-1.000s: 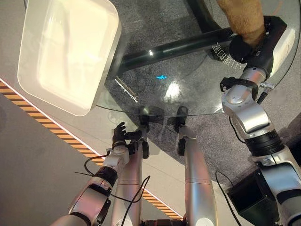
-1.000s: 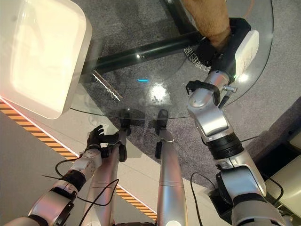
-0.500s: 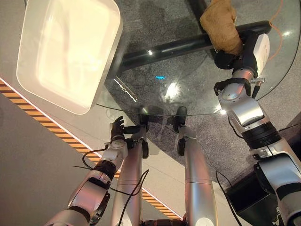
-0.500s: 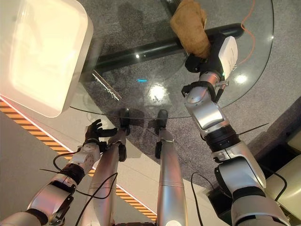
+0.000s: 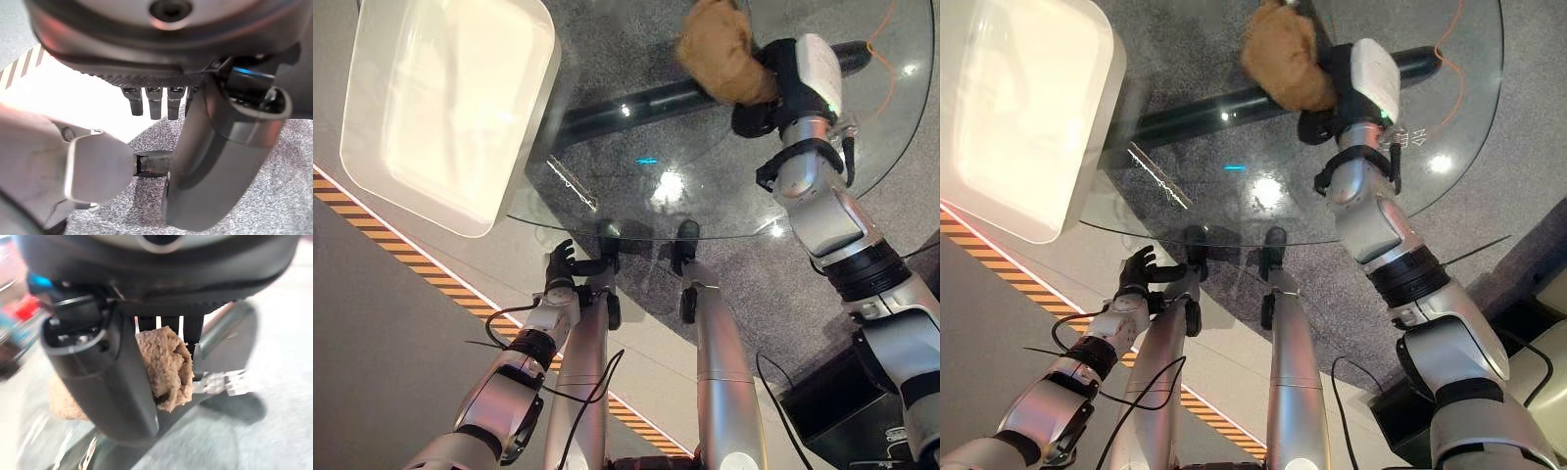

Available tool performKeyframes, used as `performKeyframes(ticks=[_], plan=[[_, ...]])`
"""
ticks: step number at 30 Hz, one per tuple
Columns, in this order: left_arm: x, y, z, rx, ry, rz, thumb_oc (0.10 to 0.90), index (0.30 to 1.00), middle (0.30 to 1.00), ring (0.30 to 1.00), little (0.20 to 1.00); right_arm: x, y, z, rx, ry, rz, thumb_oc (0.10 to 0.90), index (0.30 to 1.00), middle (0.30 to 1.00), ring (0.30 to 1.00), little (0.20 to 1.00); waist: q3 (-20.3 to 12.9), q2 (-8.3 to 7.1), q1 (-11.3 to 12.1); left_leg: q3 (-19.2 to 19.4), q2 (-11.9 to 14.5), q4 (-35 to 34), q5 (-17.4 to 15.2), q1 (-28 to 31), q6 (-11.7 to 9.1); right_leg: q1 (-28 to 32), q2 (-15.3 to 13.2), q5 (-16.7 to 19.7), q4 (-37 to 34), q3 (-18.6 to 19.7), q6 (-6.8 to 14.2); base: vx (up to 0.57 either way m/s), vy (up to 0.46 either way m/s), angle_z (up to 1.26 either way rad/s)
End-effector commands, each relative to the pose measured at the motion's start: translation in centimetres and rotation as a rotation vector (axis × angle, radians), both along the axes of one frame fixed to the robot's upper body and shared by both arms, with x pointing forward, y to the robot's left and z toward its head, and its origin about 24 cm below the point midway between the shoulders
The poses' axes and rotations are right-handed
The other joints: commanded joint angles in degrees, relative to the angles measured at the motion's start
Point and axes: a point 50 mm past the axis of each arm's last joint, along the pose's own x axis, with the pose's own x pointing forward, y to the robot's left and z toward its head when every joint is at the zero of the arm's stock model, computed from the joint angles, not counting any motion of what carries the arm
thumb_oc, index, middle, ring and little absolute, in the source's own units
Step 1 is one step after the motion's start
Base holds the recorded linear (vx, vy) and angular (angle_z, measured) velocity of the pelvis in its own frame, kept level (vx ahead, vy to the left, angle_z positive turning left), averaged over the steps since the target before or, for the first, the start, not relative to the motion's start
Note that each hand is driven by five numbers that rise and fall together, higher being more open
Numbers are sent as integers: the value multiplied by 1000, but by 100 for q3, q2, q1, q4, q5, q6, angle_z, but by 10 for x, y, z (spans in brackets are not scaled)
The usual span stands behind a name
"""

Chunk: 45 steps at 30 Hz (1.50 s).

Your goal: Wipe the table with a cloth and put it in the basket.

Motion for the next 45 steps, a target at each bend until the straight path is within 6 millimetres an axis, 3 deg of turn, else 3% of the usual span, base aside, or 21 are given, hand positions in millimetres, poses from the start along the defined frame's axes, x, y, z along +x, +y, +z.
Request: performKeyframes(ticks=[1,13,19,28,31,32,33,36,45], plan=[[-20,5,-29,24,63,0,800,900,900,900,900,-27,74,-2,-169,-16,388,100,300,300,300,200,-134,188,146,122,-467,119,-459,79,213,43,334,240,-526,19,239,-16,-26,4],[-25,9,-32,47,43,-21,800,900,900,900,900,-37,105,-29,-356,109,546,100,300,300,300,200,-134,200,289,58,-501,73,-408,92,190,91,275,274,-597,-115,262,-6,-17,5],[-25,11,-32,43,38,1,800,900,900,900,900,-36,105,-34,-353,116,529,100,300,300,300,200,-134,189,311,41,-499,63,-390,108,180,116,255,287,-612,-151,265,-2,-13,3],[-25,24,-25,-45,-30,190,800,900,900,900,900,-29,100,-40,-326,134,495,100,300,300,300,200,-134,179,353,2,-489,91,-398,108,173,111,237,250,-540,-214,255,-5,-25,1],[-57,32,-48,-86,-111,290,800,900,900,900,900,-33,91,-50,-271,120,458,100,300,300,300,200,-134,206,495,-132,-563,61,-404,146,128,212,153,205,-607,-390,252,-44,-108,4],[-57,32,-48,-86,-111,290,800,900,900,900,900,-33,91,-50,-271,120,458,100,300,300,300,200,-134,207,495,-133,-563,61,-404,146,128,213,153,206,-608,-390,252,-30,-90,17],[-76,36,-55,-104,-153,289,800,900,900,900,900,-33,81,-53,-231,111,420,100,300,300,300,200,-134,278,616,-197,-606,13,-398,209,100,296,88,207,-658,-495,264,-32,-96,24],[-93,45,-59,-123,-196,302,800,900,900,900,900,-33,70,-52,-191,102,380,100,300,300,300,200,-134,364,741,-213,-602,-8,-413,300,99,416,10,169,-658,-630,233,-29,-75,26],[-102,69,-47,-214,-302,377,800,900,900,900,900,-31,52,-39,-7,70,324,100,300,300,300,200,-134,354,875,-240,-488,-117,-416,792,122,866,61,-55,-462,-813,70,-31,-68,5]])
